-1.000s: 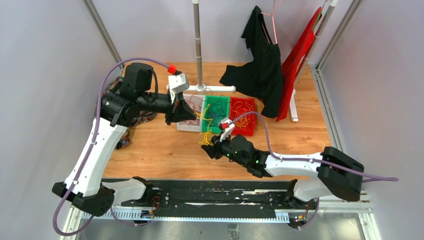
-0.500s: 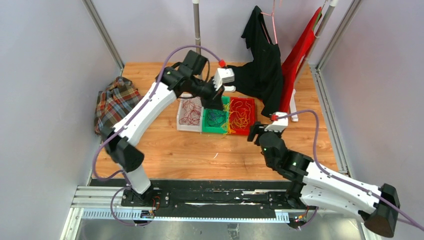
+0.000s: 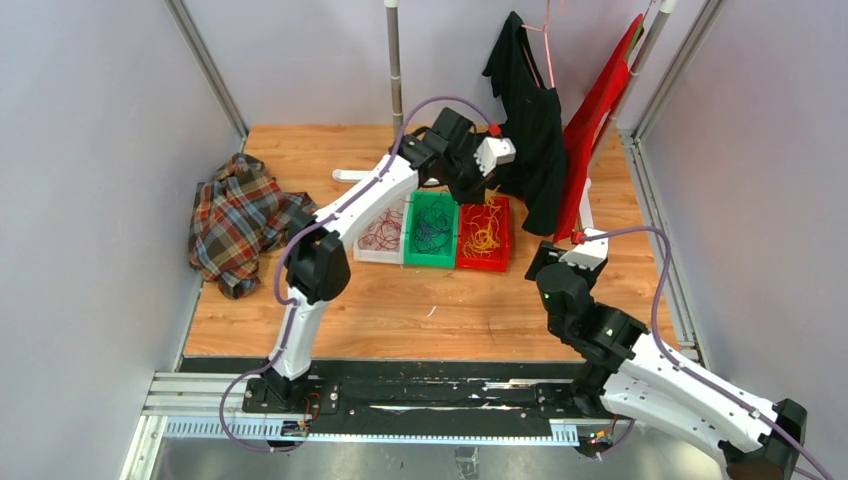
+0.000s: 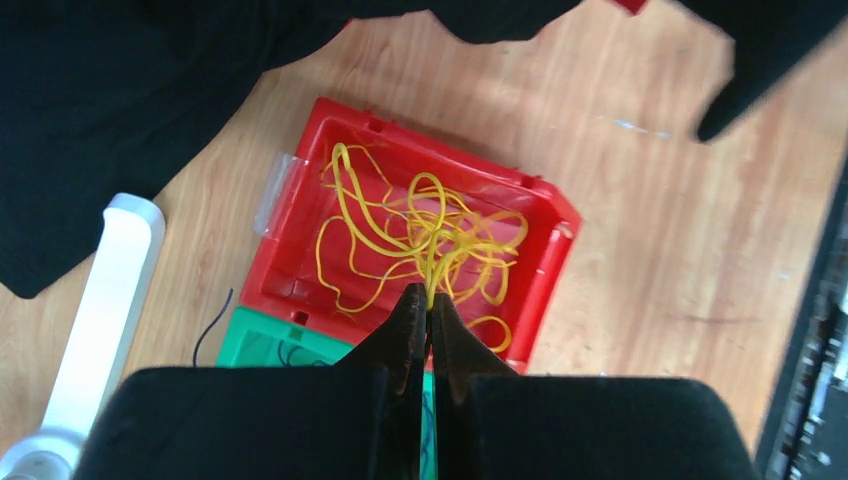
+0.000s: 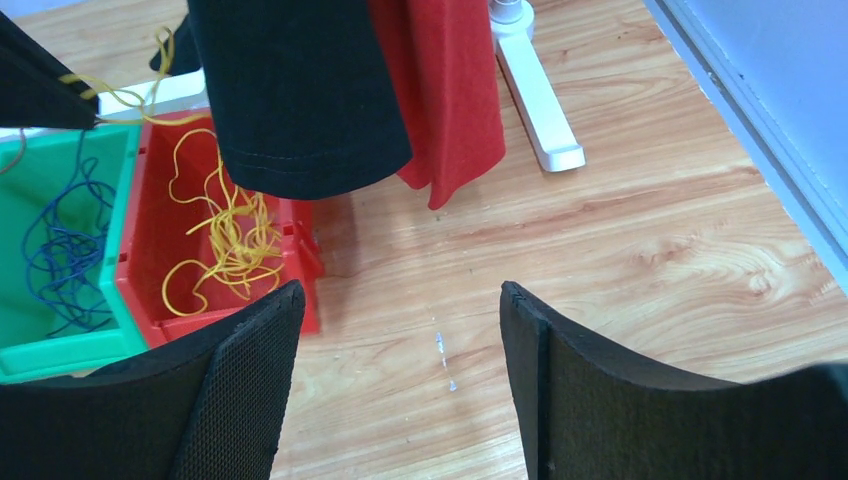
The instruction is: Untangle the cables
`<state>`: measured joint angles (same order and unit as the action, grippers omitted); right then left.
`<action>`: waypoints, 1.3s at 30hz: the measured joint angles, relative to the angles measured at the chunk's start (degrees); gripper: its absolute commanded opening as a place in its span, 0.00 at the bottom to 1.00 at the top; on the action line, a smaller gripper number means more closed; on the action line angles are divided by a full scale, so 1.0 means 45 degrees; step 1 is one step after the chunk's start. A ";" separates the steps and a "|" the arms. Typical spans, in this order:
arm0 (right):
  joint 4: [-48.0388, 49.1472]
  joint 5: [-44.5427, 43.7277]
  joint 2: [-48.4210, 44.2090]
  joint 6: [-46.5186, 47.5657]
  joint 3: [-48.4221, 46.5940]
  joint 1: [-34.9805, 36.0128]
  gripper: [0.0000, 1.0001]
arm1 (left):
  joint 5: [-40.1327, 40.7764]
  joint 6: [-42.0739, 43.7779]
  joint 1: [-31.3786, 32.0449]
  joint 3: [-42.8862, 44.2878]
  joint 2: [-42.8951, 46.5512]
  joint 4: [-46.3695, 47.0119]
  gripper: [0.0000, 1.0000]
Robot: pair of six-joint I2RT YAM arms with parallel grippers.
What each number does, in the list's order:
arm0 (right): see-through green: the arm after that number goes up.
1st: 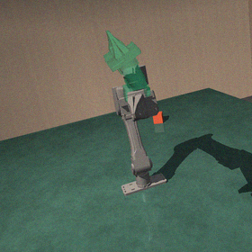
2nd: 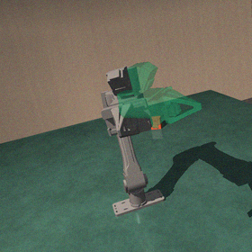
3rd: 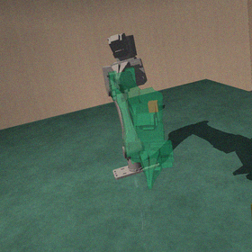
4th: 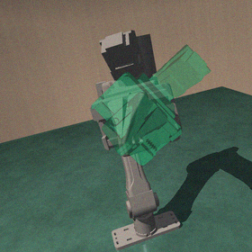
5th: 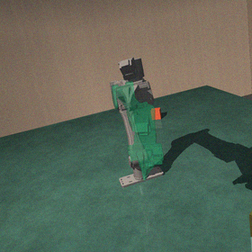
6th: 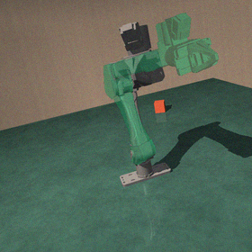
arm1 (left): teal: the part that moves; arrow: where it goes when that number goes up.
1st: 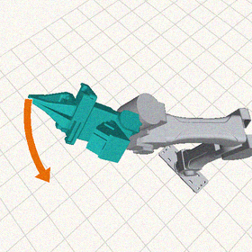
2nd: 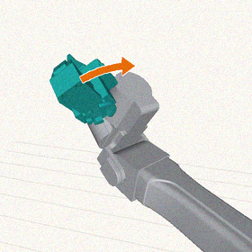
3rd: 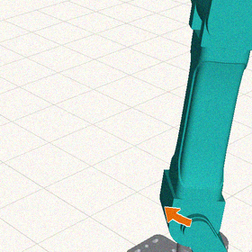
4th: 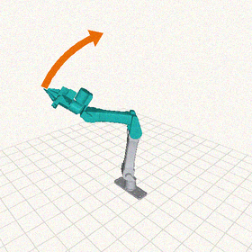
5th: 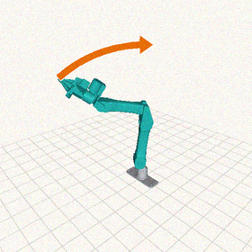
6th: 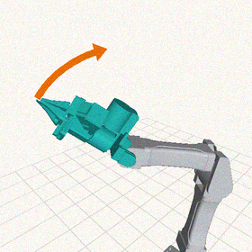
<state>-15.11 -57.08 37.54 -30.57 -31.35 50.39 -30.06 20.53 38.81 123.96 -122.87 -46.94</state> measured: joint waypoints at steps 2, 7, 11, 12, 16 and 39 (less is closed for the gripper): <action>-0.0029 0.0019 0.0194 0.0000 0.0000 -0.0107 0.72 | 0.0495 -0.0019 0.0107 -0.0262 -0.0471 0.0525 0.05; -0.0068 0.0257 0.0811 -0.0005 0.0000 -0.0578 0.72 | 0.1399 -0.0175 0.0389 -0.0986 -0.1248 0.1156 0.52; -0.0151 0.0515 0.1151 0.0044 -0.0087 -0.0835 0.72 | 0.1744 0.0000 0.0573 -0.1185 -0.1345 0.0957 0.85; -0.0180 0.0612 0.1234 0.0078 -0.0180 -0.0913 0.72 | 0.1807 0.0083 0.0593 -0.1137 -0.1307 0.0826 0.90; -0.0243 0.0831 0.1389 0.0238 -0.0583 -0.1205 0.73 | 0.1957 0.0306 0.0583 -0.0879 -0.0889 -0.0102 0.98; 0.4804 -0.0189 0.1326 0.1496 0.3371 -0.6081 0.74 | 0.1933 -0.1802 -0.8971 -1.5994 1.2342 0.5493 0.98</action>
<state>6.50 -57.93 43.51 -23.83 -16.19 23.03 -21.37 12.43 -1.56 51.99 -67.33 -22.22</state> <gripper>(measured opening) 0.741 0.979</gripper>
